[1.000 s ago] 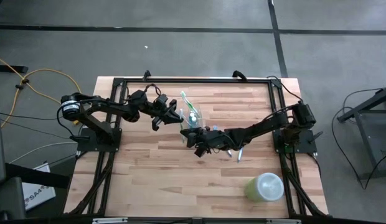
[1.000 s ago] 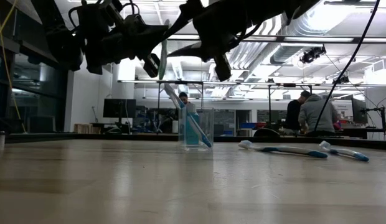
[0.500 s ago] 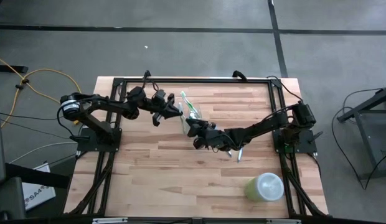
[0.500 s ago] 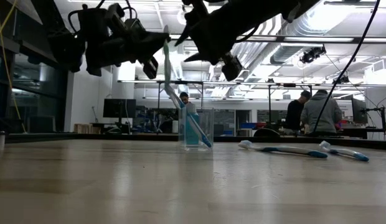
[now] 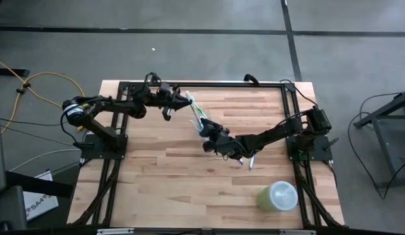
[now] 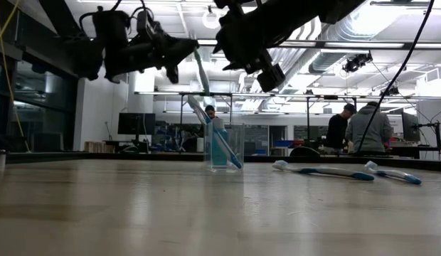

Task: Pick & Place toothbrushing station
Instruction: Put the green toothbrush into the transparent organizer

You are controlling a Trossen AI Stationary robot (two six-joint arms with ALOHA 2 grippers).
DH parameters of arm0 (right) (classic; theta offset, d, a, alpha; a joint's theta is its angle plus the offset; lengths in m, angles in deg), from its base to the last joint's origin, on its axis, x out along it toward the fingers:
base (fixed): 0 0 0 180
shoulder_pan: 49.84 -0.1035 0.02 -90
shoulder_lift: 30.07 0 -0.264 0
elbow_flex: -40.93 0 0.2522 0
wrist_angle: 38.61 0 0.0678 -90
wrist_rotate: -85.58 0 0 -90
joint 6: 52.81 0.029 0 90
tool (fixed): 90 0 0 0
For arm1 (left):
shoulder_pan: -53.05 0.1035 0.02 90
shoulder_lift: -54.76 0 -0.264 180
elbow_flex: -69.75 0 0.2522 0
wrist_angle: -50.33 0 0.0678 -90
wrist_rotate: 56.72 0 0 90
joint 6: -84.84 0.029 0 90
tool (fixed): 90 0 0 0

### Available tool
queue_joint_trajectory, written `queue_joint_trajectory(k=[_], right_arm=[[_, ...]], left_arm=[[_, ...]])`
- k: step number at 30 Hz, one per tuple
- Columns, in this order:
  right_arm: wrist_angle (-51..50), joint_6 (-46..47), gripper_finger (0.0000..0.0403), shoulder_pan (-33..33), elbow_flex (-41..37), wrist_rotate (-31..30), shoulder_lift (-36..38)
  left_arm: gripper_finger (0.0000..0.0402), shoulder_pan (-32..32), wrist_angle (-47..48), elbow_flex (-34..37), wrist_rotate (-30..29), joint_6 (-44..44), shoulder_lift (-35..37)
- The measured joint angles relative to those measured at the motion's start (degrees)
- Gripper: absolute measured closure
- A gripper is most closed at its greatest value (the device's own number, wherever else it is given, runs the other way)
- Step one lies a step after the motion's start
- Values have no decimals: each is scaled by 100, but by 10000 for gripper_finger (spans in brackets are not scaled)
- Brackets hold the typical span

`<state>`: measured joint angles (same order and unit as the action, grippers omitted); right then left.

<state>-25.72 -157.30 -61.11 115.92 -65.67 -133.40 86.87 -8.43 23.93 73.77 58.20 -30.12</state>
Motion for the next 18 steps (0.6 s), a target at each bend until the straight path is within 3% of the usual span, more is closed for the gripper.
queue_joint_trajectory(k=[3,7,18], right_arm=[[0,128,246,0,0,-86,0],[-1,155,246,0,0,-410,0],[-22,398,246,0,0,-639,0]], left_arm=[[398,-6,714,-293,2,325,4],[398,-165,1911,-641,-542,1260,-2],[398,-425,1983,-747,-1411,2221,-112]])
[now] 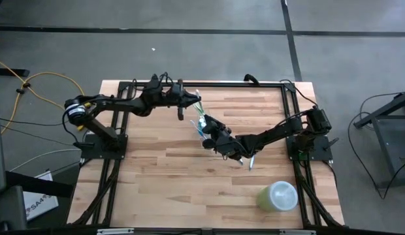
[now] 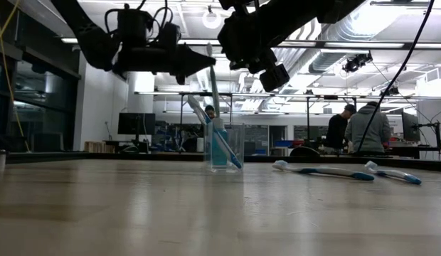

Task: Pick & Place toothbrushing station
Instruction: Put the green toothbrush into the transparent organizer

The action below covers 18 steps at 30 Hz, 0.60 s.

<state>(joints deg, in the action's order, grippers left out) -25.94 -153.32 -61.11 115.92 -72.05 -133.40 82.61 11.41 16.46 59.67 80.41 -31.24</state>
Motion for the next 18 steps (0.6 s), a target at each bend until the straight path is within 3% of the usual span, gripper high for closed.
queue_joint_trajectory(k=[18], right_arm=[[5,4,246,0,0,0,2]], left_arm=[[398,-289,-676,-9,-552,119,-1128]])
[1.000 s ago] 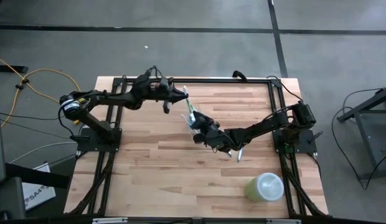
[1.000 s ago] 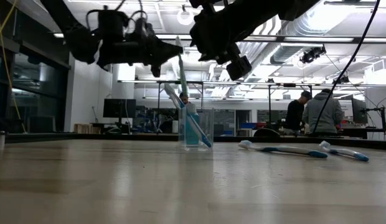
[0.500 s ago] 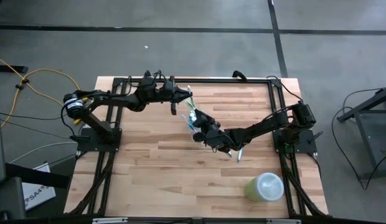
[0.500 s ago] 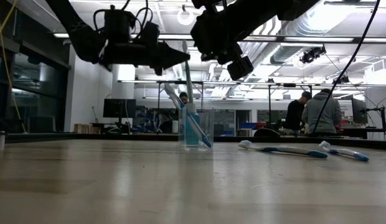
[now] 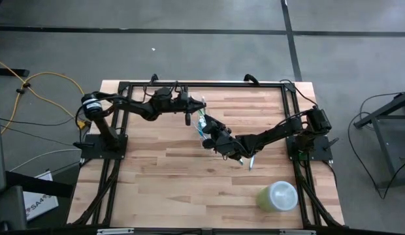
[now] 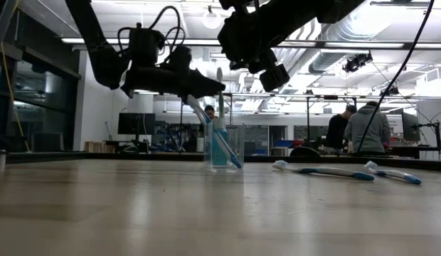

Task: Pick & Place toothbrushing station
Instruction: Put the green toothbrush into the transparent organizer

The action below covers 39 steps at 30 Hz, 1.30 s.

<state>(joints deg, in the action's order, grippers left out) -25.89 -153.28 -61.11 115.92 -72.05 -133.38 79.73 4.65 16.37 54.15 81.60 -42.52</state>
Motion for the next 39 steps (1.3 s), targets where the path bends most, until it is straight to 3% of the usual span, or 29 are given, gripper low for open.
queue_joint_trajectory(k=[27,39], right_arm=[[4,-22,245,0,0,-195,2],[4,-24,244,0,0,-205,2]], left_arm=[[377,-35,193,-2,-5,-21,-16],[312,-35,202,-2,3,-107,-16]])
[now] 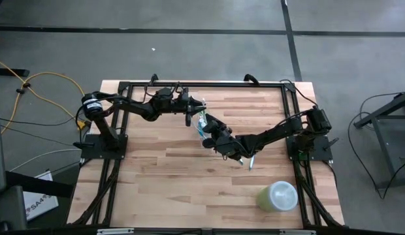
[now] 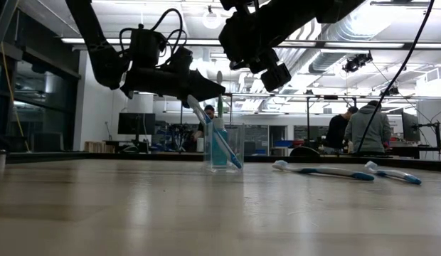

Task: Pick & Place toothbrushing station
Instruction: Put the green toothbrush into the transparent organizer

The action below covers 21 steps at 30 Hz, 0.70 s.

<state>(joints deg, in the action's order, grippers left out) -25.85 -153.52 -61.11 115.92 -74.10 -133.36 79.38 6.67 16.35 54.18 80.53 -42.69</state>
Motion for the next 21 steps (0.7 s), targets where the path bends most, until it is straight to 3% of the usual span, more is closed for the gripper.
queue_joint_trajectory(k=[21], right_arm=[[0,19,245,-2,0,-240,0]], left_arm=[[290,48,-241,7,-2,-85,4]])
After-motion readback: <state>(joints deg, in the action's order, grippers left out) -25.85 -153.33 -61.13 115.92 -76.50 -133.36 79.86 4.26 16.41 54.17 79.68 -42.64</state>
